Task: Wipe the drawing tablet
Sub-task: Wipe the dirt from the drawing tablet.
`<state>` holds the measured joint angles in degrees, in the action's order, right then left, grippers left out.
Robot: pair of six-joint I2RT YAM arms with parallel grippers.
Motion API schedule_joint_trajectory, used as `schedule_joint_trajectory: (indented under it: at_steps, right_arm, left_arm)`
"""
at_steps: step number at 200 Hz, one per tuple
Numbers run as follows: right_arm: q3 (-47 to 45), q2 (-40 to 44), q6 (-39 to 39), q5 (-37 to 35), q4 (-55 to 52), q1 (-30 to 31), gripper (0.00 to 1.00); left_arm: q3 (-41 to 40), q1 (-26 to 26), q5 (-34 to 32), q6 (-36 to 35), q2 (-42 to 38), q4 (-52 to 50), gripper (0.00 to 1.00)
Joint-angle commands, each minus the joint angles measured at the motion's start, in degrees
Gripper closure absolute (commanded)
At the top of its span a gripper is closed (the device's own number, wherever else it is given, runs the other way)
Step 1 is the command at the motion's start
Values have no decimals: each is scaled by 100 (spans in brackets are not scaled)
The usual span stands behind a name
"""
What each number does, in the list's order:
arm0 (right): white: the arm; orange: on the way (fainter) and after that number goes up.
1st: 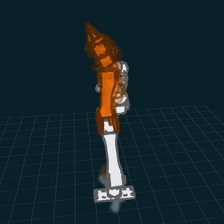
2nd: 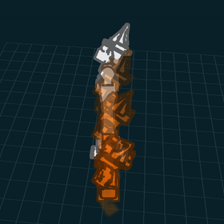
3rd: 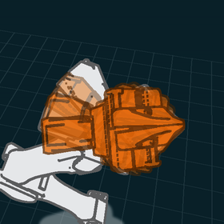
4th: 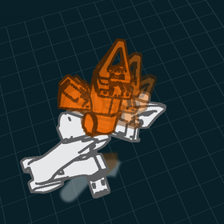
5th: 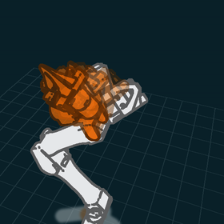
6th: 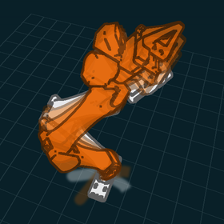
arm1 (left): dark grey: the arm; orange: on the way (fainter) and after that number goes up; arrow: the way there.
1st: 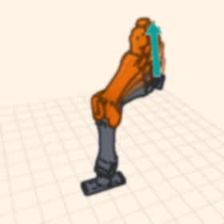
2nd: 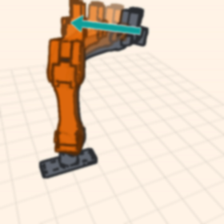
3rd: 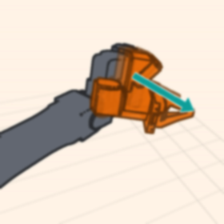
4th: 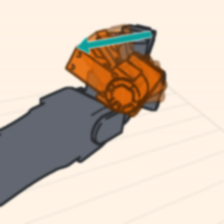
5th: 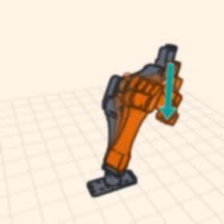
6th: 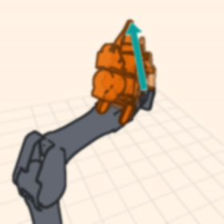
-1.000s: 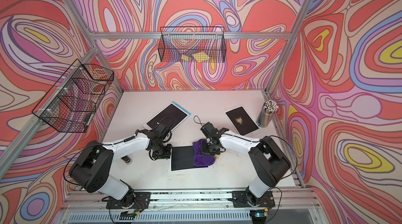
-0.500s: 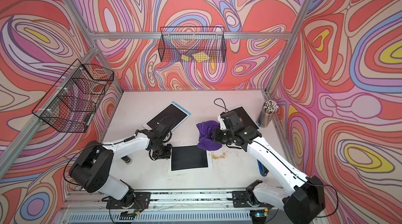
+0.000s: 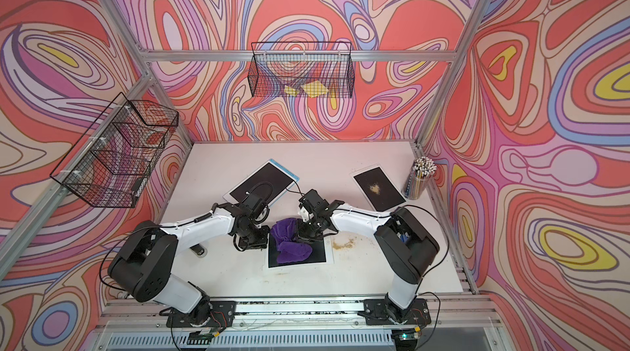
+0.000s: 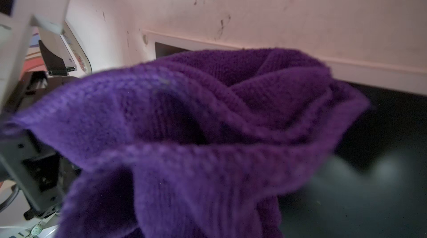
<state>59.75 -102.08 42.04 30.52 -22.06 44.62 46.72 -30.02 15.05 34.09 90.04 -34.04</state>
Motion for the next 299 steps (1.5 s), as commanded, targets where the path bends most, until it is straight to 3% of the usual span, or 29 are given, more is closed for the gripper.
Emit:
schedule_joint_trajectory:
  at_steps: [1, 25, 49, 65, 89, 106, 119, 136, 166, 202, 214, 223, 229, 258, 299]
  right_arm:
    - [283, -488, 46, 355, 93, 474, 100]
    - [362, -538, -109, 481, -568, 1327, 100]
    - [-82, 14, -80, 903, -775, 1909, 100]
    - [-553, 911, 126, 1271, -539, 1866, 100]
    - [-649, 1743, -232, 767, -1520, 1078, 100]
    - [-519, 2067, -619, -164, -2409, 278, 100]
    - [-142, 2117, -941, -1521, -3144, -60, 100]
    - [545, 1837, -1156, -3525, -3937, -74, 100]
    - [1486, 1371, -908, -5861, -4573, -75, 100]
    - [2225, 850, -360, -8723, -5371, 592, 100]
    - [2484, 351, 84, -9549, -6019, 1045, 100]
    - [2713, -244, 847, -10074, -6845, 1369, 100]
    - [2898, -712, 1461, -10280, -7482, 1545, 100]
    - [2959, -2157, 1631, -10254, -7530, 1992, 100]
    - [2959, -2517, 1973, -9771, -7532, 2591, 100]
  left_arm:
    - [-409, -48, -525, -45, 545, 478, 100]
    - [-401, -53, -551, -75, 496, 439, 100]
    - [-383, -51, -560, -78, 488, 429, 100]
    - [-391, -49, -538, -69, 500, 471, 100]
    - [-417, -48, -511, -46, 493, 511, 100]
    - [-410, -49, -534, -50, 496, 504, 100]
    - [-400, -48, -529, -75, 498, 495, 100]
    - [-392, -52, -526, -73, 478, 499, 100]
    - [-381, -48, -524, -62, 461, 513, 100]
    - [-391, -48, -490, -72, 471, 557, 100]
    - [-398, -43, -481, -80, 472, 560, 100]
    - [-400, -39, -488, -94, 476, 566, 100]
    - [-400, -40, -486, -101, 480, 576, 100]
    - [-418, -21, -467, -104, 480, 597, 100]
    - [-473, 22, -488, -116, 393, 578, 100]
